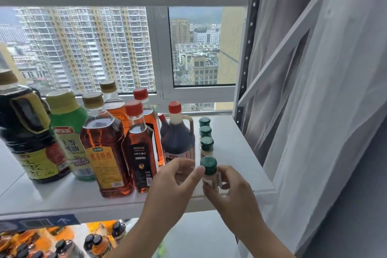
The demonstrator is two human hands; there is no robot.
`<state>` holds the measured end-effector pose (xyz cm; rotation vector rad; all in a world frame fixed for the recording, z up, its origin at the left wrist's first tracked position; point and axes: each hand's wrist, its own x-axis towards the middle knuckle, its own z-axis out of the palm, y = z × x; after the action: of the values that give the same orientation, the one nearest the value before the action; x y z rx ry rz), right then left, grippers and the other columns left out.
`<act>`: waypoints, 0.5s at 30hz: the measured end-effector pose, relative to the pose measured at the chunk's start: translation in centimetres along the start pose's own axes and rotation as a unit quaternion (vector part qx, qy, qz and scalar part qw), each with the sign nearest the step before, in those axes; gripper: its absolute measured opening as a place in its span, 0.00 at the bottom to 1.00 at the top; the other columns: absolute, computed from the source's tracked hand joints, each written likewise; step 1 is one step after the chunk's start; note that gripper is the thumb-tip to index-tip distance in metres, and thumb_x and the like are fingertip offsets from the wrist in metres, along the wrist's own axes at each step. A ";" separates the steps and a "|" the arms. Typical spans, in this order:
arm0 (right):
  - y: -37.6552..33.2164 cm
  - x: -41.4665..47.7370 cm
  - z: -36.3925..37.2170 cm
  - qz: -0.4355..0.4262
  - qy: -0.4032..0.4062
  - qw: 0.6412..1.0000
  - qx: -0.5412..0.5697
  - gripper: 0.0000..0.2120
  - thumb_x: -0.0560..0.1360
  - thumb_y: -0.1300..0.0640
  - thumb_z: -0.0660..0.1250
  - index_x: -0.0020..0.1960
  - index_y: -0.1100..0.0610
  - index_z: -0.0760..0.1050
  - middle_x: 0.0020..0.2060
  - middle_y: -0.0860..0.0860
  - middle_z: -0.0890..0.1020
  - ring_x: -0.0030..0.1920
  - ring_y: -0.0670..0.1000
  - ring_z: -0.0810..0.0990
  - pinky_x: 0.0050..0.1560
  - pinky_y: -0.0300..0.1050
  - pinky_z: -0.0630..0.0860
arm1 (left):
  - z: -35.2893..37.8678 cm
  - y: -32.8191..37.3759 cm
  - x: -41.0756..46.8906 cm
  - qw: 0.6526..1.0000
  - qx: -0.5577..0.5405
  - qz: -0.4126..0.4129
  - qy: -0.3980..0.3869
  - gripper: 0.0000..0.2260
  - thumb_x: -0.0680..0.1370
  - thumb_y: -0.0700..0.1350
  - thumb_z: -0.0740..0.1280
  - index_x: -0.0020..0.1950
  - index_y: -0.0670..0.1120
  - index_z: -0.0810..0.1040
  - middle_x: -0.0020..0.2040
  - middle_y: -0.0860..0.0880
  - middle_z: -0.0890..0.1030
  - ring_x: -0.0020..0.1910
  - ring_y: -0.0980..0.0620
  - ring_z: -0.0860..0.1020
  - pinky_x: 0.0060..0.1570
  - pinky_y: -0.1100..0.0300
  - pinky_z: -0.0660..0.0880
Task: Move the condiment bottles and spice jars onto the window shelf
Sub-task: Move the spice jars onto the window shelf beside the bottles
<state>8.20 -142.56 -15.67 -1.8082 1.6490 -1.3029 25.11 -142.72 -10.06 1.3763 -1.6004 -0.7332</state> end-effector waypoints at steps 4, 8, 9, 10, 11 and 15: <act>0.7 1.1 0.4 0.017 -0.004 1.000 0.002 0.12 0.73 0.50 0.76 0.52 0.44 0.77 0.45 0.41 0.82 0.48 0.44 0.80 0.49 0.44 0.80 | -0.8 -0.7 -0.3 1.000 0.006 -0.010 0.021 0.04 0.78 0.54 0.71 0.48 0.56 0.83 0.43 0.60 0.85 0.45 0.65 0.81 0.41 0.75 0.74; 1.4 2.0 1.1 0.030 -0.003 1.000 0.004 0.13 0.72 0.49 0.76 0.53 0.45 0.77 0.46 0.43 0.82 0.46 0.45 0.81 0.49 0.51 0.81 | -1.3 -1.3 -0.7 0.999 0.013 -0.021 0.023 0.04 0.79 0.53 0.70 0.48 0.55 0.83 0.41 0.59 0.85 0.44 0.66 0.80 0.41 0.74 0.73; 1.5 2.2 1.3 0.032 -0.002 0.999 0.006 0.13 0.72 0.49 0.76 0.54 0.45 0.77 0.46 0.43 0.82 0.46 0.45 0.81 0.49 0.51 0.81 | -1.4 -1.4 -0.8 0.999 0.015 -0.024 0.021 0.04 0.79 0.52 0.70 0.48 0.55 0.83 0.41 0.59 0.84 0.43 0.66 0.80 0.40 0.74 0.73; 1.5 2.4 1.4 0.033 -0.003 0.999 0.009 0.13 0.72 0.50 0.76 0.54 0.46 0.77 0.46 0.43 0.82 0.46 0.44 0.82 0.49 0.51 0.81 | -1.5 -1.5 -0.8 0.999 0.016 -0.027 0.021 0.04 0.80 0.52 0.70 0.48 0.55 0.83 0.41 0.58 0.84 0.43 0.67 0.80 0.40 0.74 0.72; 1.5 2.6 1.5 0.036 -0.004 0.999 0.013 0.14 0.72 0.51 0.76 0.54 0.46 0.77 0.46 0.43 0.83 0.47 0.44 0.82 0.50 0.51 0.81 | -1.5 -1.7 -0.9 0.999 0.015 -0.030 0.021 0.04 0.80 0.52 0.70 0.48 0.54 0.83 0.40 0.58 0.84 0.42 0.66 0.80 0.39 0.74 0.72; 1.1 3.4 1.6 0.049 -0.005 0.998 0.028 0.18 0.73 0.52 0.77 0.59 0.49 0.75 0.48 0.43 0.83 0.48 0.44 0.83 0.52 0.48 0.81 | -1.8 -2.2 -1.0 0.999 0.018 -0.038 0.021 0.04 0.80 0.52 0.70 0.47 0.54 0.83 0.40 0.60 0.84 0.42 0.64 0.81 0.40 0.73 0.73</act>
<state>8.45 -146.40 -16.04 -1.6788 1.6572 -1.2818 27.74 -142.03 -11.39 1.4753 -1.5433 -0.7193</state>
